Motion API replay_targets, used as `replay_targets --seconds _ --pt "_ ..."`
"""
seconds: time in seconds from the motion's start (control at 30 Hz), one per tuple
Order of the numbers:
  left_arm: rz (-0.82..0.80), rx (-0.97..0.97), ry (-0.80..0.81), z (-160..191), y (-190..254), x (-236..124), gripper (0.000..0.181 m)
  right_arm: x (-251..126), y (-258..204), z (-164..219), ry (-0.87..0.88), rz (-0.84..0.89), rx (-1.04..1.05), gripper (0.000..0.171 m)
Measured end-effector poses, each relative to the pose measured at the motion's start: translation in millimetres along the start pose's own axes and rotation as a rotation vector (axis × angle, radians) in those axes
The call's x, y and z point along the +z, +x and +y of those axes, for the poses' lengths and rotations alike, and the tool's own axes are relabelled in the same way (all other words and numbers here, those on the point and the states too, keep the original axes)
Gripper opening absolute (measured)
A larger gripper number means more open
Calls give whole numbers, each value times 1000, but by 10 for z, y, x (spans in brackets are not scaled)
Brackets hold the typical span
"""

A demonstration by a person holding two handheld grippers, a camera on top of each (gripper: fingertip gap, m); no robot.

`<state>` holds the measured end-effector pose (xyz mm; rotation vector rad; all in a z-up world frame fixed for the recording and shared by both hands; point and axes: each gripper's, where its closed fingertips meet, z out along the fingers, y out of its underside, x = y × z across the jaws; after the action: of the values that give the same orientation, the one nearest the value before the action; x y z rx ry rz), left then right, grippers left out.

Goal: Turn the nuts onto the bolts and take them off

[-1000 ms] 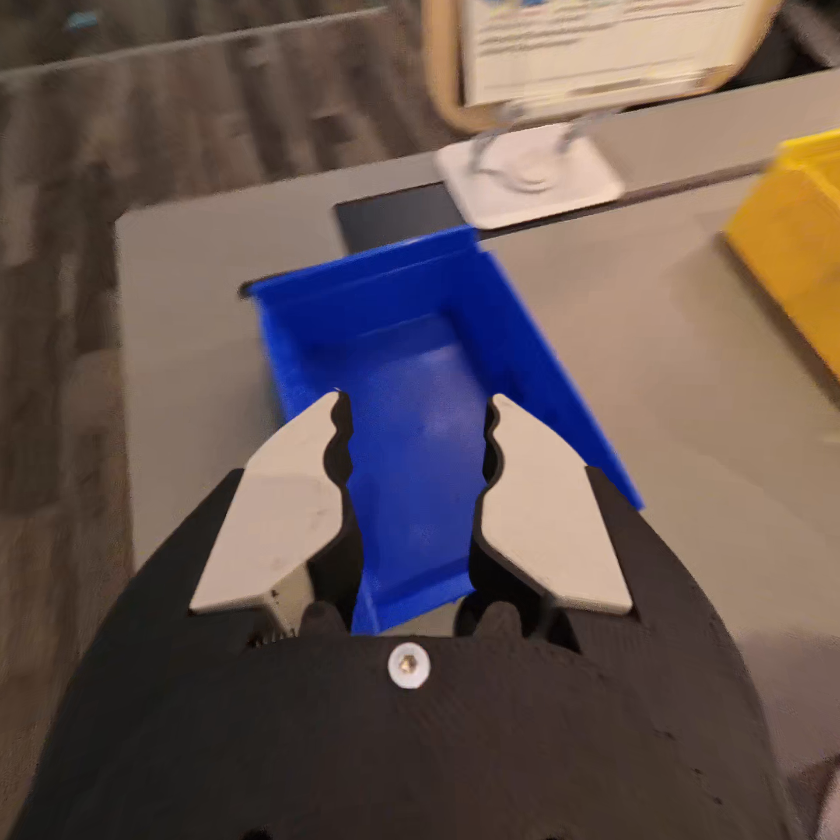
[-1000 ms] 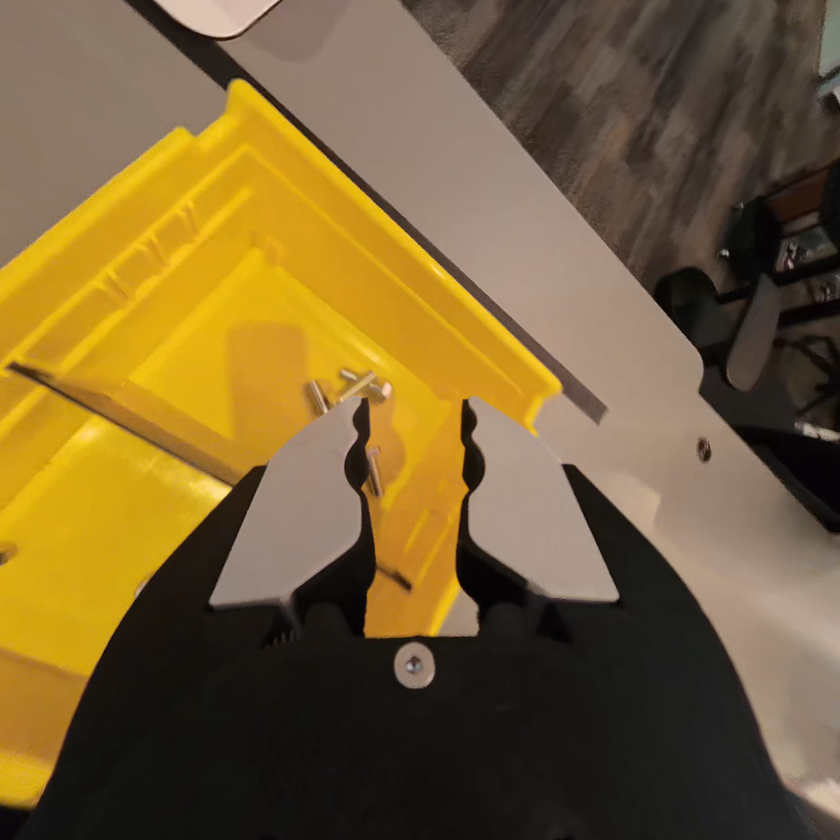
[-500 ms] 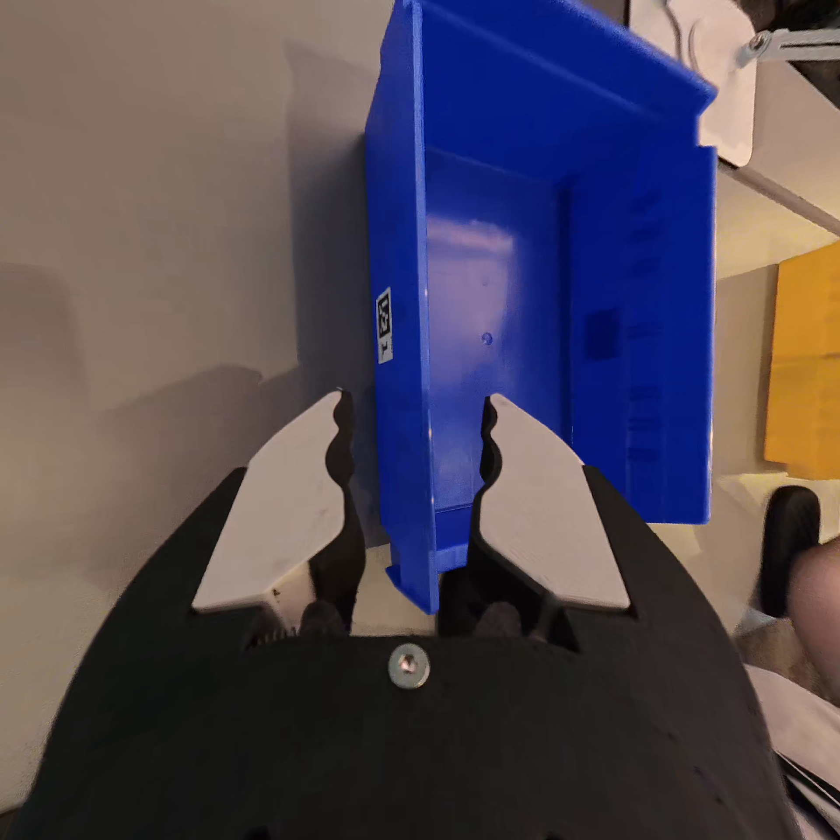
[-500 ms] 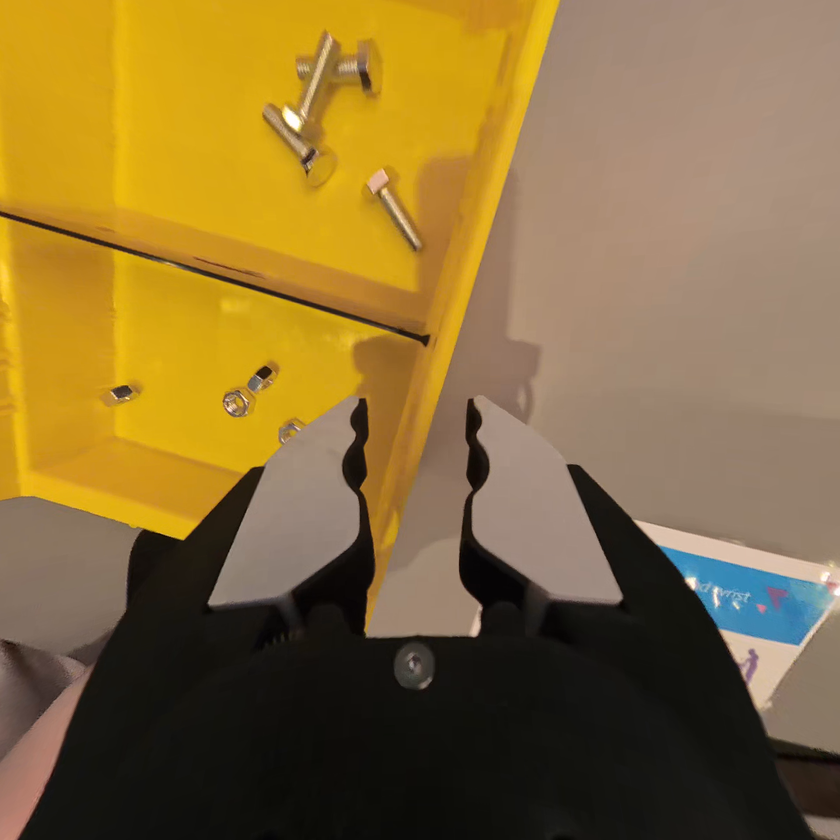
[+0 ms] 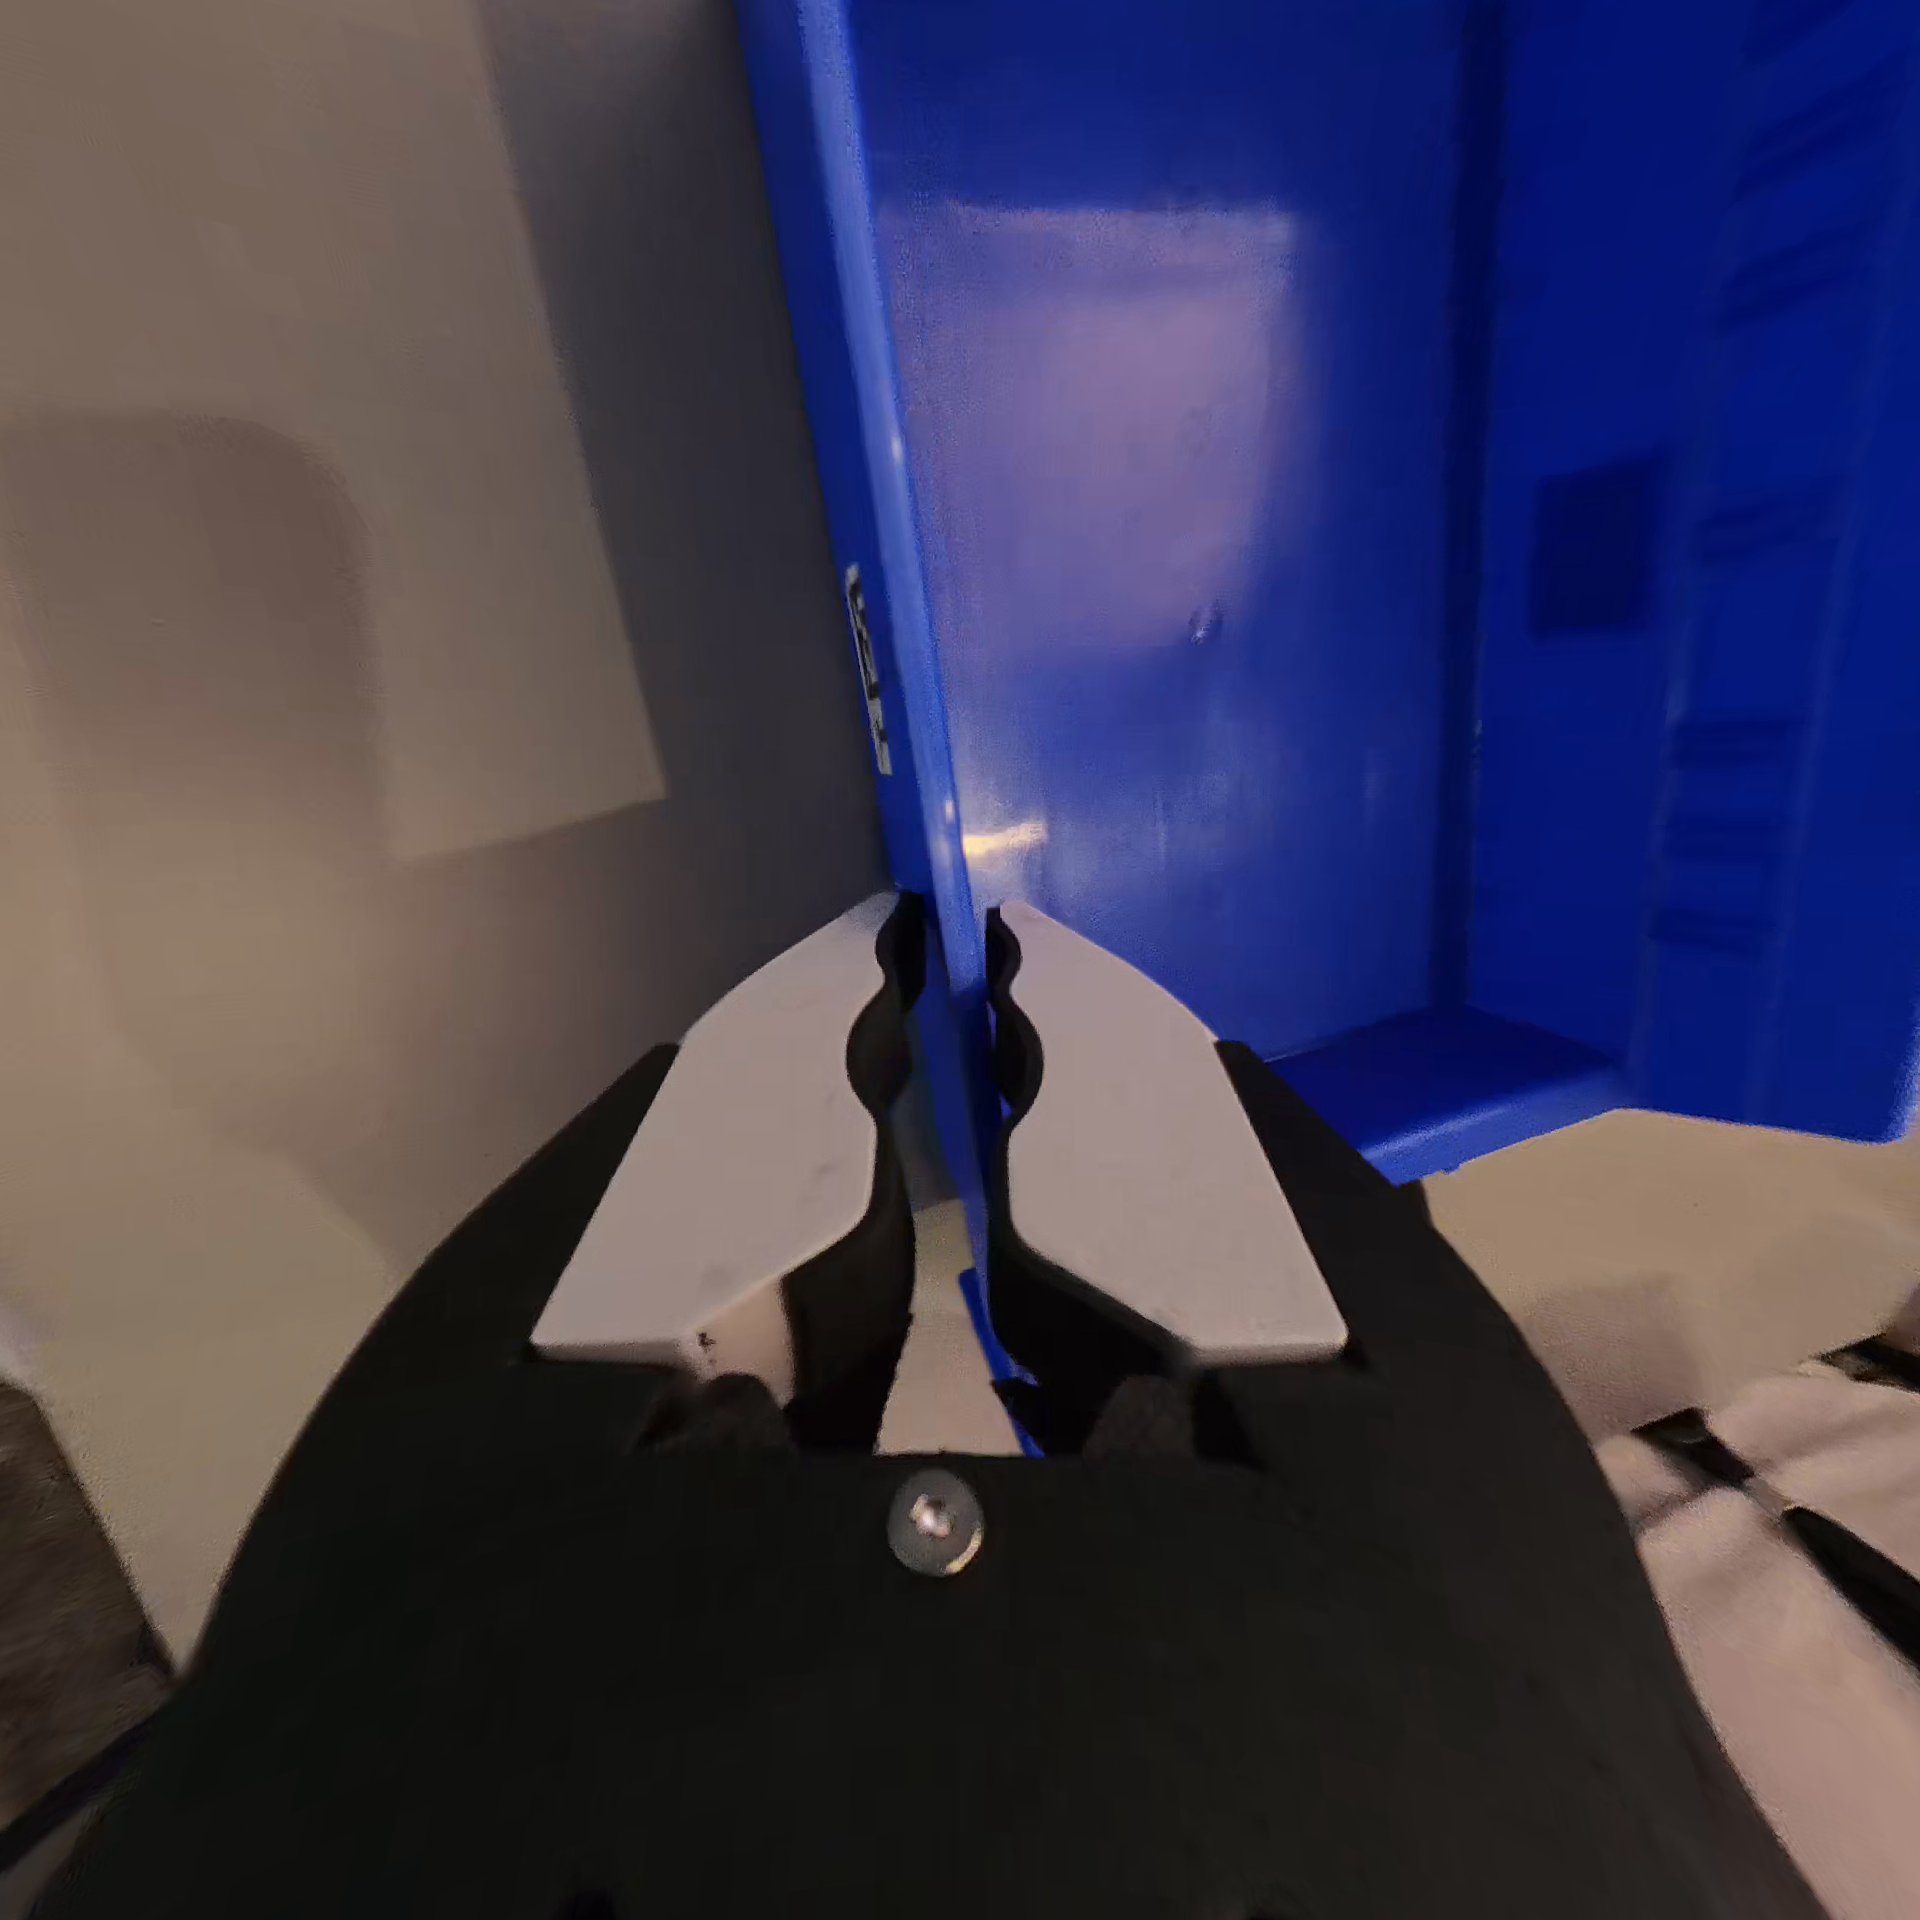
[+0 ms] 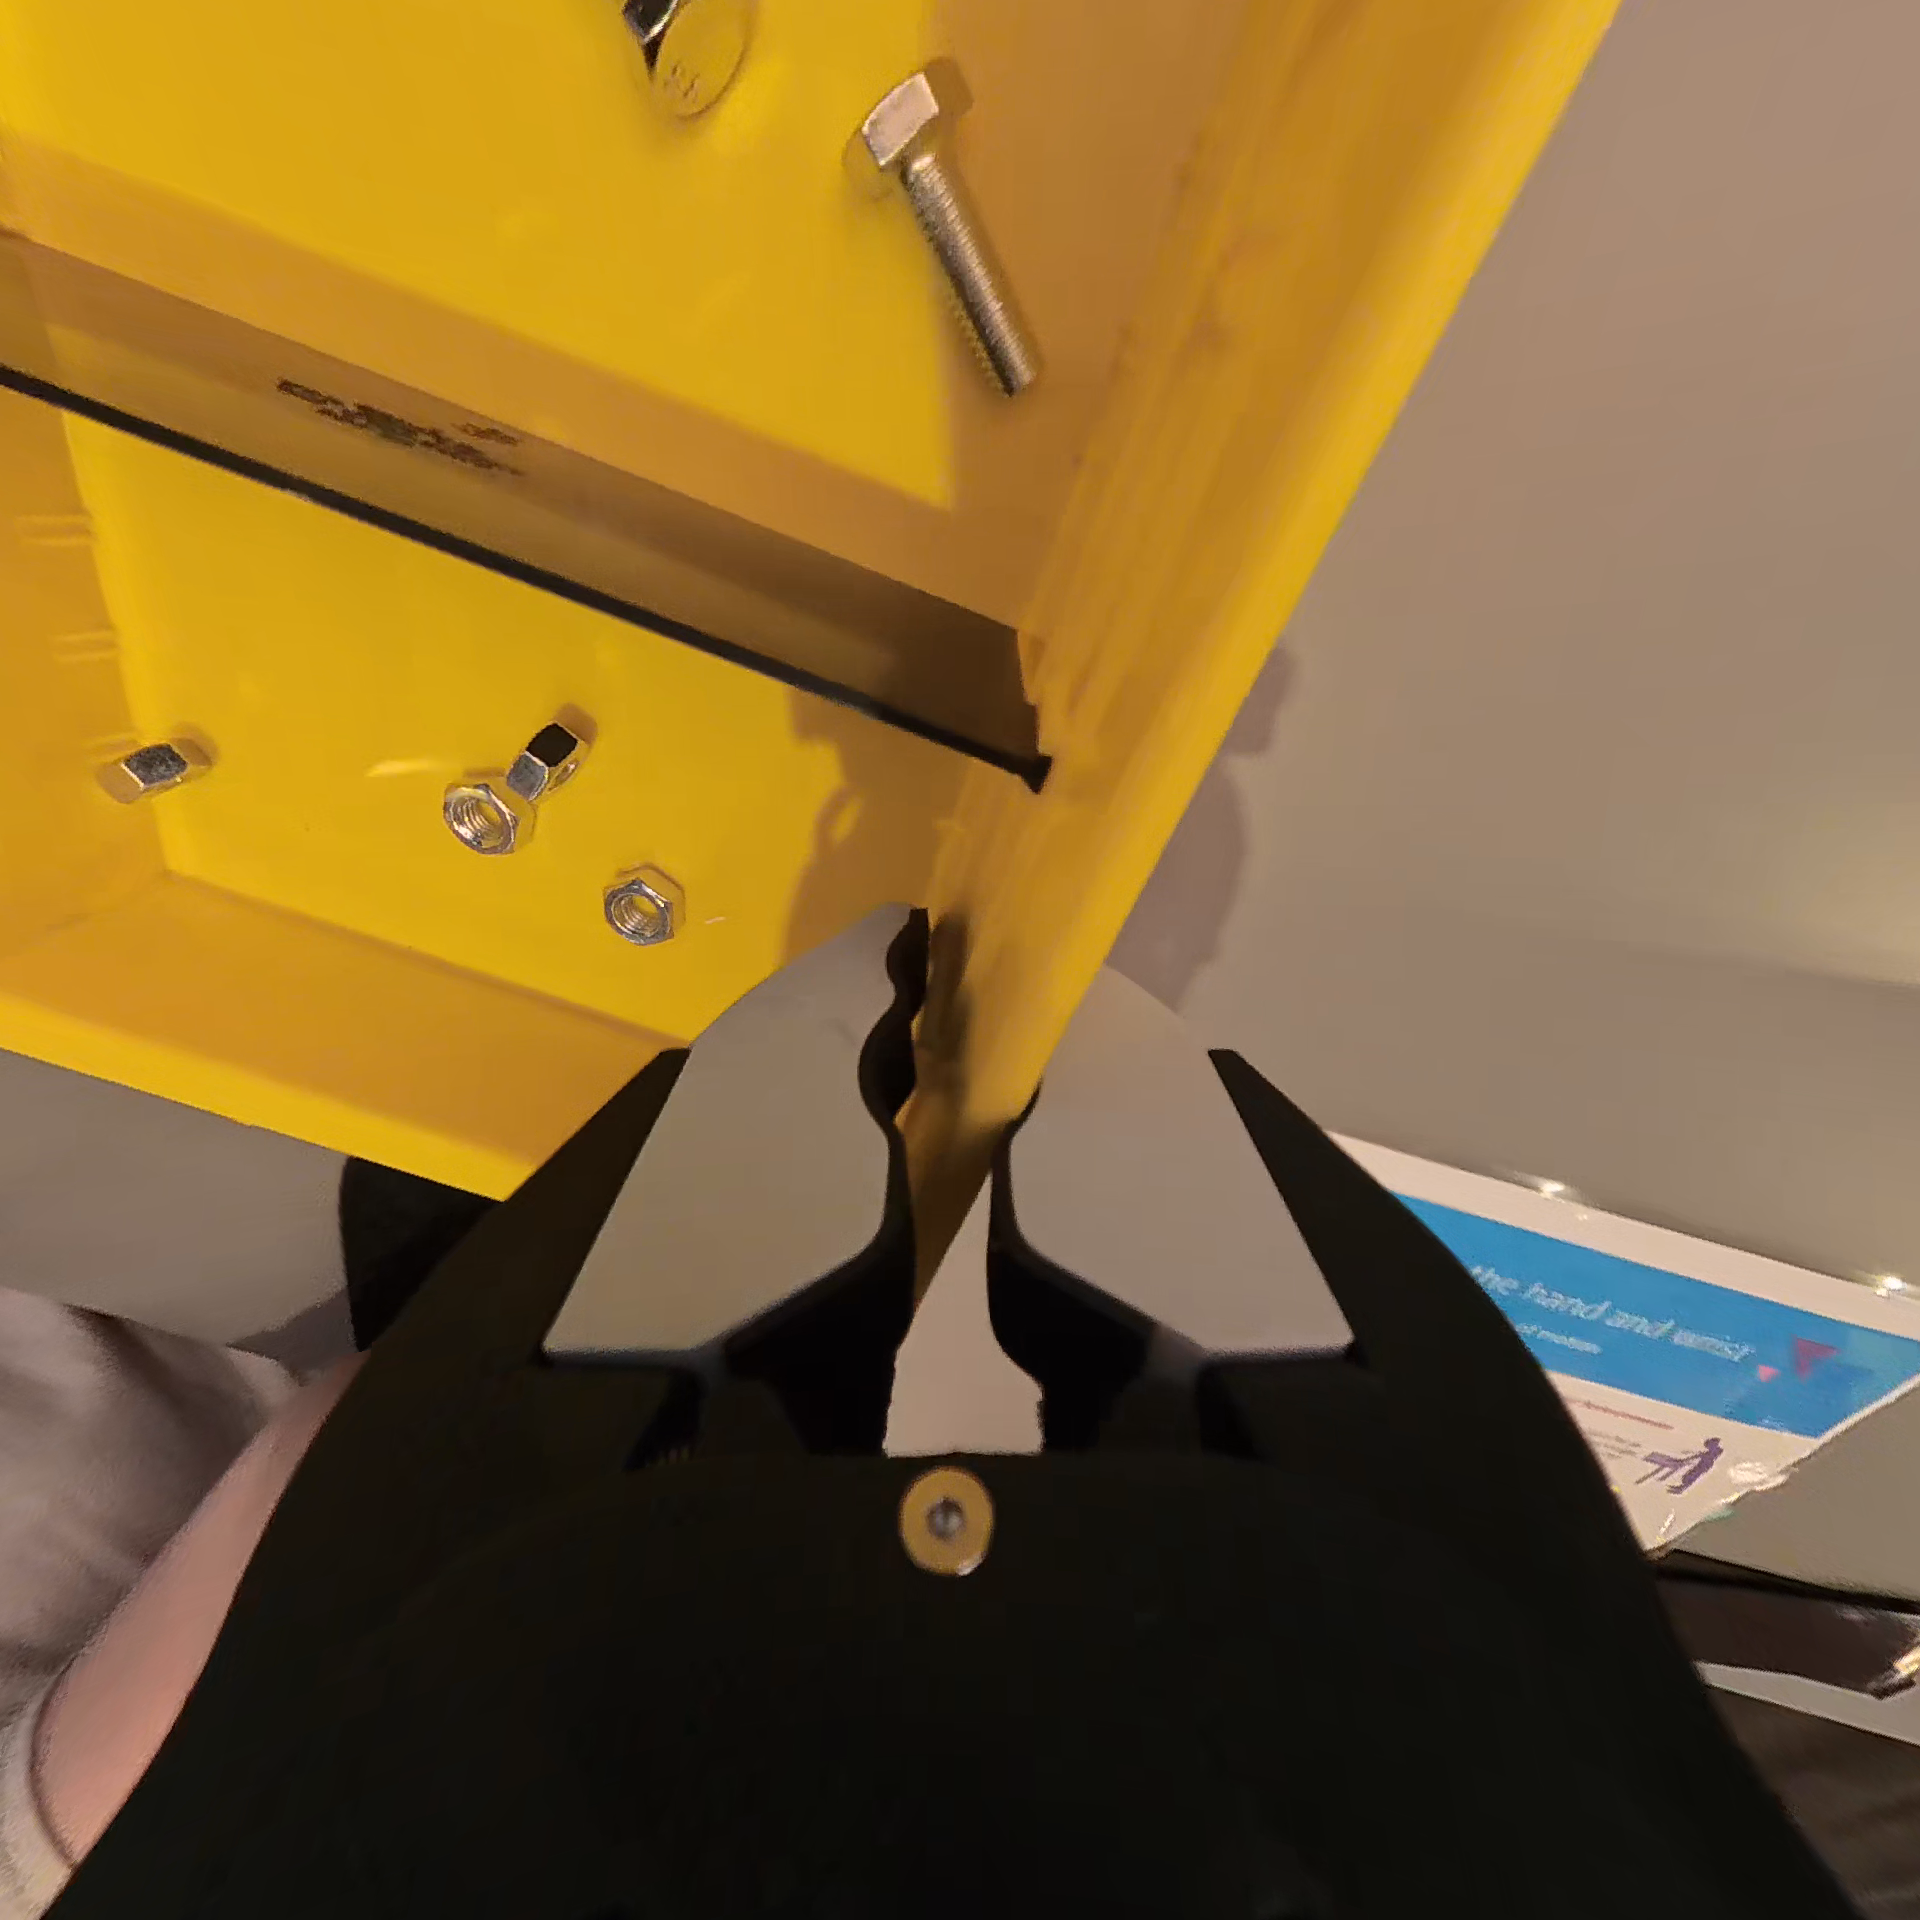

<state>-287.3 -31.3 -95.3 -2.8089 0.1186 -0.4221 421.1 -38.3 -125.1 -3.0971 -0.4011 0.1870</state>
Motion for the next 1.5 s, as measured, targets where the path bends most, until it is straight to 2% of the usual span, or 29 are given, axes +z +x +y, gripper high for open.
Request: replay_targets --seconds 0.23,0.33,0.4,0.47,0.5,0.57,0.63,0.73,0.8,0.83,0.9,0.97,1.03,1.13,1.3,1.4,1.5 --pt "-65 151 -122 -101 454 207 8 57 -484 -247 -72 19 -118 13" --pt "-97 216 -164 -165 703 325 9 71 -795 -246 -121 -13 -173 21" --pt "-72 274 -172 -197 915 407 14 34 -988 -247 -122 -56 -193 25" --pt "1 284 -182 -184 1122 422 16 -105 -1031 -294 -70 -14 -138 24" --pt "37 270 -184 -176 1200 390 14 -206 -1055 -339 -22 13 -111 21" --pt "69 247 -133 -216 1289 263 13 -452 -1129 -471 107 97 -109 30" --pt "54 257 -56 -273 1307 81 14 -742 -1432 -735 313 117 -214 34" --pt "54 282 56 -322 1350 -191 15 -1309 -2401 -1220 772 -52 -440 48" --pt "70 290 104 -321 1381 -323 15 -1471 -3123 -1274 935 -251 -560 57" --pt "73 292 122 -317 1385 -372 15 -1420 -3455 -1228 923 -349 -645 61" --pt "79 296 147 -312 1397 -442 15 -1074 -3795 -1215 710 -406 -709 48" --pt "93 307 163 -307 1433 -485 15 -681 -3768 -1360 502 -314 -674 44" --pt "106 323 168 -298 1480 -507 15 -427 -3596 -1564 398 -190 -606 38" --pt "118 354 170 -291 1566 -523 16 -186 -3524 -1695 276 -151 -508 38" --pt "137 422 169 -266 1758 -529 15 195 -3647 -1717 125 -179 -335 42" --pt "155 472 176 -248 1881 -552 15 361 -3697 -1802 150 -154 -286 43" --pt "163 499 194 -240 1951 -600 15 440 -3729 -1914 145 -121 -296 27"
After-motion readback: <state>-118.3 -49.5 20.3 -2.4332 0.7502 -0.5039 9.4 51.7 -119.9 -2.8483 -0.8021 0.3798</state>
